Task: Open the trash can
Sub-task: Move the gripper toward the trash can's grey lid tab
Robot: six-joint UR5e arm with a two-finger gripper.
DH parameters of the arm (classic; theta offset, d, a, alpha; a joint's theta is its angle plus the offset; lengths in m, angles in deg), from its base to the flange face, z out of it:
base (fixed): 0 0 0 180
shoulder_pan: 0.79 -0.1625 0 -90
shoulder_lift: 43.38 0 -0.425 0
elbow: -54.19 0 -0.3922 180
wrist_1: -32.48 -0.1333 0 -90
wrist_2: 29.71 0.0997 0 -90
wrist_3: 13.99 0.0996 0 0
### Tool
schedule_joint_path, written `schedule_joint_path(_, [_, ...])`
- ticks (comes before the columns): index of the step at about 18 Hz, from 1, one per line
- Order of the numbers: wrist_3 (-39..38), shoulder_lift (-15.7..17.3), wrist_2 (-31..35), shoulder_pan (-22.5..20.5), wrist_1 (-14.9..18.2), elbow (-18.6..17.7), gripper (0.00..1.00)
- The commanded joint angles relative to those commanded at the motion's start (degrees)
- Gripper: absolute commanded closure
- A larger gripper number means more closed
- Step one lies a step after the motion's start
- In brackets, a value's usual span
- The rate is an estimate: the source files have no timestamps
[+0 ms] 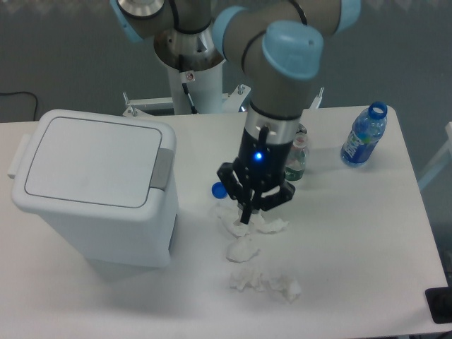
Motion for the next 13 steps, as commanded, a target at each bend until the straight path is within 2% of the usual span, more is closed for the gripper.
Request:
schedule_joint_path(9, [-3.1, 7.2, -4.6, 0.7, 2.5, -5.8, 1.0])
schedule_joint_path(13, [-3.3, 9.1, -4.8, 0.9, 4.2, -7.3, 1.0])
